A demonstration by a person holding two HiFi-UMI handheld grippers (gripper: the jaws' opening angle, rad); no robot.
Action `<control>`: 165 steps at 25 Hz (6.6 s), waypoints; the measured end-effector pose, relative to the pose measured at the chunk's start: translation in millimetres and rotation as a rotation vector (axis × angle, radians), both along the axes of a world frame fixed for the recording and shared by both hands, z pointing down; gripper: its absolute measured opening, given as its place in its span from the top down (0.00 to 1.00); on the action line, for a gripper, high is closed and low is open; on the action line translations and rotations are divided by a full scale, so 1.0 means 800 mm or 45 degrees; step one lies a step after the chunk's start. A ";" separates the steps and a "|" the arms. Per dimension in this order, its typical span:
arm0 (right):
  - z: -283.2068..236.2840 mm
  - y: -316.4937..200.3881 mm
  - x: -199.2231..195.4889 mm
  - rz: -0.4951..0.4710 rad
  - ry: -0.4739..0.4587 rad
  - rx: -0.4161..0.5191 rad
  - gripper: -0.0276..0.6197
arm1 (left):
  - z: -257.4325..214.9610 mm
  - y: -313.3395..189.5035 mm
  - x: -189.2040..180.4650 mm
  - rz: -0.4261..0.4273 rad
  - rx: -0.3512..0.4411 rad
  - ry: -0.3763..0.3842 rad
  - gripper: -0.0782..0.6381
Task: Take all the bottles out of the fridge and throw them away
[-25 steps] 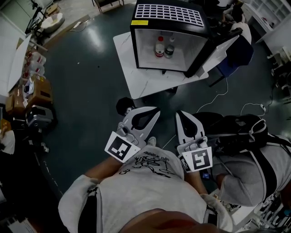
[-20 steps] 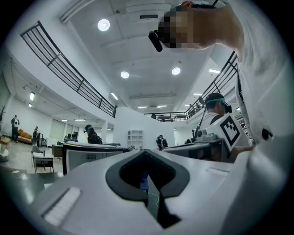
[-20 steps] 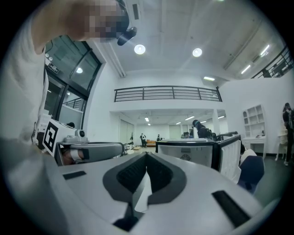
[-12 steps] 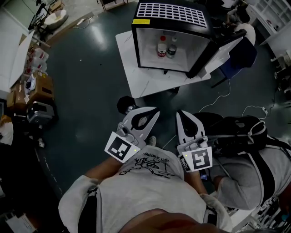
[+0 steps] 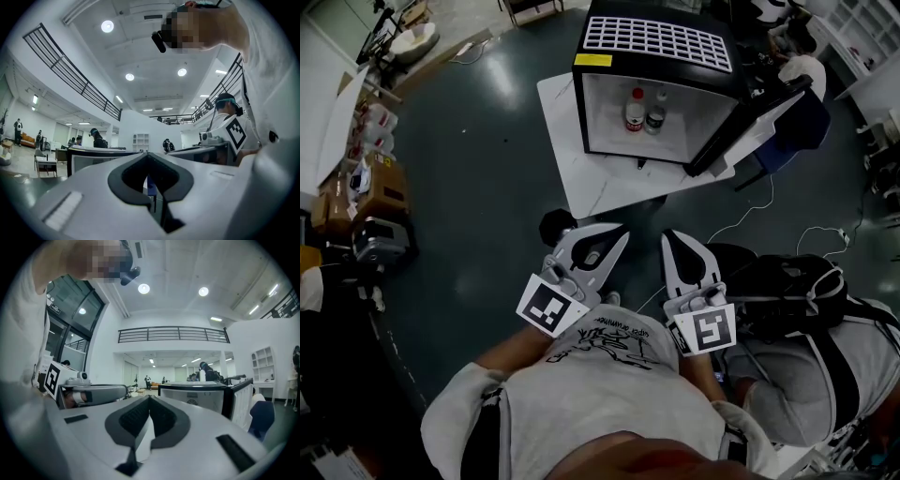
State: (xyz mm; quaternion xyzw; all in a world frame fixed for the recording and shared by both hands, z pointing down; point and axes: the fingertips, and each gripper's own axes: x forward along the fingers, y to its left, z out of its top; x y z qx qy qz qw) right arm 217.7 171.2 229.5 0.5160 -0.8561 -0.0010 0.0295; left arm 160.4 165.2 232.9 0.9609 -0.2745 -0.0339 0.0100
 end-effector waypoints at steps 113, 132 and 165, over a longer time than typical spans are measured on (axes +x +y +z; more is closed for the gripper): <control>0.210 -0.455 0.032 0.032 0.233 -0.129 0.73 | 0.193 -0.432 0.045 -0.214 -0.011 -0.151 0.88; 0.267 -0.525 0.040 0.082 0.287 -0.226 0.67 | 0.240 -0.482 0.050 -0.291 -0.104 -0.181 0.88; 0.307 -0.582 0.038 0.189 0.208 -0.330 0.71 | 0.271 -0.513 0.057 -0.302 -0.204 -0.231 0.88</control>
